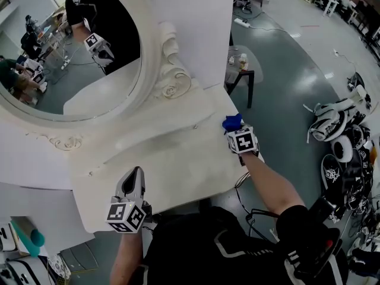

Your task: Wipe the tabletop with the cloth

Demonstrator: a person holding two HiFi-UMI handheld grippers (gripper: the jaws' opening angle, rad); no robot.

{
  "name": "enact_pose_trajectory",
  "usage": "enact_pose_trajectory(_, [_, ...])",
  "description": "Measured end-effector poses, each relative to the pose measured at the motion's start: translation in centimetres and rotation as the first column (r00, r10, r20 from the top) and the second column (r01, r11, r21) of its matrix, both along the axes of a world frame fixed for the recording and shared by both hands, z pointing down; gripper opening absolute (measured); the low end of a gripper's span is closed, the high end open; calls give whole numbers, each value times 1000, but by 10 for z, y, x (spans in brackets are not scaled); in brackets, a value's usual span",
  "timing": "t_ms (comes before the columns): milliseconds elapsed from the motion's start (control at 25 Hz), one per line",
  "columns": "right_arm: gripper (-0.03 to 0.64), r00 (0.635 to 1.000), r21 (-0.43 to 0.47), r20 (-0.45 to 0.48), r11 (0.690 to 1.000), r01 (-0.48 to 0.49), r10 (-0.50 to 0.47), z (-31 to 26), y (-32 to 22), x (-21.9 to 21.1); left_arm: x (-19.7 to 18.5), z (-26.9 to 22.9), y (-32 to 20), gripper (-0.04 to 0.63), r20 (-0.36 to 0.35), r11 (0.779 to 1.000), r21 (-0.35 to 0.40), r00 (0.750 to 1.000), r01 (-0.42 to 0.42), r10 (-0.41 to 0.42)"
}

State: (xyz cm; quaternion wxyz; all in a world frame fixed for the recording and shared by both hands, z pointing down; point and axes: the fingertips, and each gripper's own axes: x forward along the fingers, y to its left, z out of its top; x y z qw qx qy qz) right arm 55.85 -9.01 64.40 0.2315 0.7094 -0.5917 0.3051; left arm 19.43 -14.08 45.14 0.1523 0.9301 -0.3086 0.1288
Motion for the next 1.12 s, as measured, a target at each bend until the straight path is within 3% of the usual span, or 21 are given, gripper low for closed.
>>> enact_pose_trajectory(320, [123,996,-26,-74,998,-52,50,3,12,49,-18,4,5,9,39,1000,-5,999,27,-27])
enact_pose_trajectory(440, [123,986,-24,-118,992,-120,117,-2,21,67,-30,4,1,9,38,999,-1,998,42,-42])
enact_pose_trajectory(600, [123,975,38,-139,985,-171,174,-30,23,56,-59,3,2,9,36,998,1,997,70,-70])
enact_pose_trajectory(720, [123,986,104,-140,991,-79,93,-64,0,5,-89,6,-1,8,20,994,-6,994,108,-108])
enact_pose_trajectory(880, [123,989,183,-99,975,127,-110,-105,-41,-118,-139,7,-9,9,0,988,-3,988,152,-152])
enact_pose_trajectory(1000, [123,955,220,-65,929,296,-289,-124,-74,-238,-195,8,-16,9,-10,981,-3,981,193,-193])
enact_pose_trajectory(1120, [123,892,240,-14,864,443,-453,-133,-104,-360,-260,9,-21,9,-20,963,-7,963,269,-270])
